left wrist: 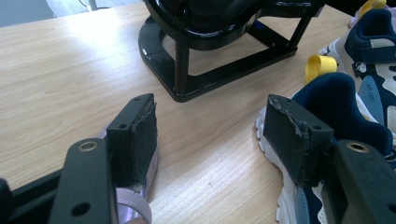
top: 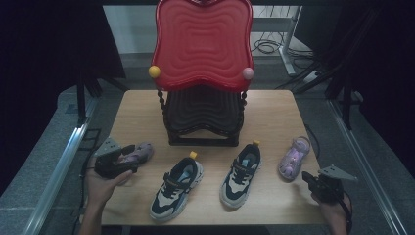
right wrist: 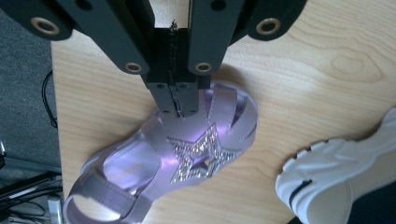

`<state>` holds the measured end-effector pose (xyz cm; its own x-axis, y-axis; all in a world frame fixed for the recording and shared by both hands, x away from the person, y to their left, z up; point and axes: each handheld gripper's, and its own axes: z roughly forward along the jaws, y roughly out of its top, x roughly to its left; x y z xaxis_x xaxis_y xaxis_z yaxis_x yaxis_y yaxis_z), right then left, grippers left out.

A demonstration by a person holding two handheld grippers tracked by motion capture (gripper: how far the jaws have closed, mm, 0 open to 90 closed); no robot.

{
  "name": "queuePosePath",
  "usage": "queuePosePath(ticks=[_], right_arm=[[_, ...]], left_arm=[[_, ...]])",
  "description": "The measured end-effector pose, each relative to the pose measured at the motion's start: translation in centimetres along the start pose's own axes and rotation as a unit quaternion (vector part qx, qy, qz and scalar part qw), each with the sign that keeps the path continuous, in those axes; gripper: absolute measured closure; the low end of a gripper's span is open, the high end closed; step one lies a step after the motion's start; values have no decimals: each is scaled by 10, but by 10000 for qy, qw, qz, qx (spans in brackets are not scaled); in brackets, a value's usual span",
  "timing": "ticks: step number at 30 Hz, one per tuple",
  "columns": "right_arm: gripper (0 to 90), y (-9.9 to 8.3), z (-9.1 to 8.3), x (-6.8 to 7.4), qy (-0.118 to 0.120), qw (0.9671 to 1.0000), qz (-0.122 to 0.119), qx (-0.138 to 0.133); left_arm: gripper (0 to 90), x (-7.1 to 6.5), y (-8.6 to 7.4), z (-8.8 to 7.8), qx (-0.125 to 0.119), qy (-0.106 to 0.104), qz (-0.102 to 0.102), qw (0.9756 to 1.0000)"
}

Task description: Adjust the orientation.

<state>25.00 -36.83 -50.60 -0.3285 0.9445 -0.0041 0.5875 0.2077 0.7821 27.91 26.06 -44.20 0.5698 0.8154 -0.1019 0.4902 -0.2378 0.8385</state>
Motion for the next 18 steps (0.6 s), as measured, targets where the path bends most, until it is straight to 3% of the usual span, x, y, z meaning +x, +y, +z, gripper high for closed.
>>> queuePosePath(ticks=[10, 18], right_arm=[[900, -2, 13, 3, -6, 9996, -152, 247], [900, -3, 14, 0, 0, 9996, -134, 229]], left_arm=[[350, 0, -1, 6, 93, -18, 28, 10000], [348, 0, -2, 6, 104, -19, 19, 9999]])
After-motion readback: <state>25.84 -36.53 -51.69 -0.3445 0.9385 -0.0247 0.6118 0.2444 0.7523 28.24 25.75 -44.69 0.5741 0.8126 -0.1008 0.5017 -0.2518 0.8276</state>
